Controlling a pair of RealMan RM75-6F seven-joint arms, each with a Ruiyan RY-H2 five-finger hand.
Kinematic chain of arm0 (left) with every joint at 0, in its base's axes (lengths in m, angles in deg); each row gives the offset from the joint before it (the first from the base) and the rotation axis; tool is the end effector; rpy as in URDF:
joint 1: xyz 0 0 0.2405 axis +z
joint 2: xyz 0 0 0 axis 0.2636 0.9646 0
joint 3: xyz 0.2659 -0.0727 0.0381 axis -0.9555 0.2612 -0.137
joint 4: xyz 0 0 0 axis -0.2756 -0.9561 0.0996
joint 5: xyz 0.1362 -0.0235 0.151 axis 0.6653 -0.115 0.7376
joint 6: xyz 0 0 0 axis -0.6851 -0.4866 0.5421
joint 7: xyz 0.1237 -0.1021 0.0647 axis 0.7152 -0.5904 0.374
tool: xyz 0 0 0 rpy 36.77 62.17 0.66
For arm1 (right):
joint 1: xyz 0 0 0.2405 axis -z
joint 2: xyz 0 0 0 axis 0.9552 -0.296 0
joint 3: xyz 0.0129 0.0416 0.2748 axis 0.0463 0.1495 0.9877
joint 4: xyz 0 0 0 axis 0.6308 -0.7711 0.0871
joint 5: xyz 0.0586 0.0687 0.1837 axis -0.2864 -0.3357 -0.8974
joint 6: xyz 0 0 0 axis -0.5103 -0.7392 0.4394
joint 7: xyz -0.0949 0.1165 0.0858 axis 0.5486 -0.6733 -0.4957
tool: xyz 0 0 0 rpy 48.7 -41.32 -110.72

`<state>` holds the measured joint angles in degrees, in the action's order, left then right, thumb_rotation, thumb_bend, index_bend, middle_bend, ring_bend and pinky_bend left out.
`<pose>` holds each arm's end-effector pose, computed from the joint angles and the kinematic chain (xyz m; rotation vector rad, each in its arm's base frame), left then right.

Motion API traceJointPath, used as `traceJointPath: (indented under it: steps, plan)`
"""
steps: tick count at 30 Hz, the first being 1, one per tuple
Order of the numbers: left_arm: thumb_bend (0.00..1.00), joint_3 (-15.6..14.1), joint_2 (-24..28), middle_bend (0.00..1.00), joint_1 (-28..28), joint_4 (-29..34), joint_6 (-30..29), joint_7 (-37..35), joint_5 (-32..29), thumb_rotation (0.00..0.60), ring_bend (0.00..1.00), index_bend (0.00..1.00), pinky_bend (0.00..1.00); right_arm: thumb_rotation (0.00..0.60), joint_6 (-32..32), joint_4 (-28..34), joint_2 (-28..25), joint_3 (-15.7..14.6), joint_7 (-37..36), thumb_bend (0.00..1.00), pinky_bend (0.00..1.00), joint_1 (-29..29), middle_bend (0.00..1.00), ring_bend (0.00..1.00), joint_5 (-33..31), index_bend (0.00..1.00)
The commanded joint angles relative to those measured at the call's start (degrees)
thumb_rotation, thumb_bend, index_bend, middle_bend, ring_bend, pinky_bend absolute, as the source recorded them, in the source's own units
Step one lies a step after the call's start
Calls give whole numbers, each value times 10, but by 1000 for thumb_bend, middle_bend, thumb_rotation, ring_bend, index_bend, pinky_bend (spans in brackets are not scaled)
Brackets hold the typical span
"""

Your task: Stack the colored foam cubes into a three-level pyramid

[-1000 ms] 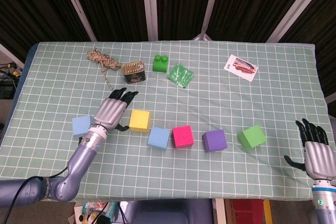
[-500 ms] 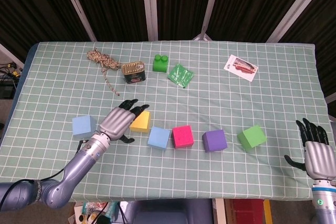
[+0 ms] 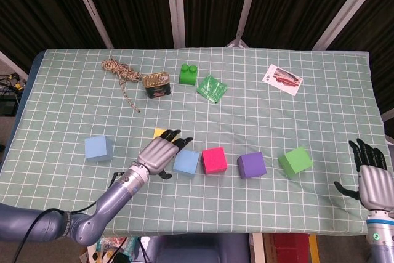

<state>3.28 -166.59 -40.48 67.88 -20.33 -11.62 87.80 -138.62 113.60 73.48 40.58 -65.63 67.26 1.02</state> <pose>-0.0551 0.3404 -0.0320 -2.1527 -0.9042 -0.8268 -0.3463 -0.2253 0.1734 1.2567 -0.9947 0.7860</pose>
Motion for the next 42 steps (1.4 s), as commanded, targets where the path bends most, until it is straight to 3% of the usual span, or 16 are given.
traceJointPath:
  steps: [1, 11, 16, 22, 42]
  plan:
    - [104, 1, -16, 206, -14, -10, -4, 13, -16, 600, 6, 23, 84, 600, 2, 1, 0, 1, -2, 186, 0, 0, 0, 0, -3, 0]
    - [103, 6, -57, 235, -47, -47, -5, 32, -48, 600, 6, 34, 85, 600, 7, 4, -1, 4, -7, 185, 0, -1, 0, 0, -12, 0]
    - [127, 6, -74, 344, -59, -67, -5, 38, -55, 600, 15, 53, 86, 600, 8, 6, -1, 5, -7, 185, 0, -1, 0, 0, -15, 0]
    - [187, 7, -89, 396, -69, -89, -6, 36, -69, 600, 16, 67, 86, 600, 8, 9, -2, 7, -9, 186, 0, -1, 0, 0, -20, 0]
    - [224, 45, -130, 423, -105, -161, -15, 32, -103, 600, 36, 98, 86, 600, 16, 15, -4, 11, -18, 185, 0, -2, 0, 0, -31, 0]
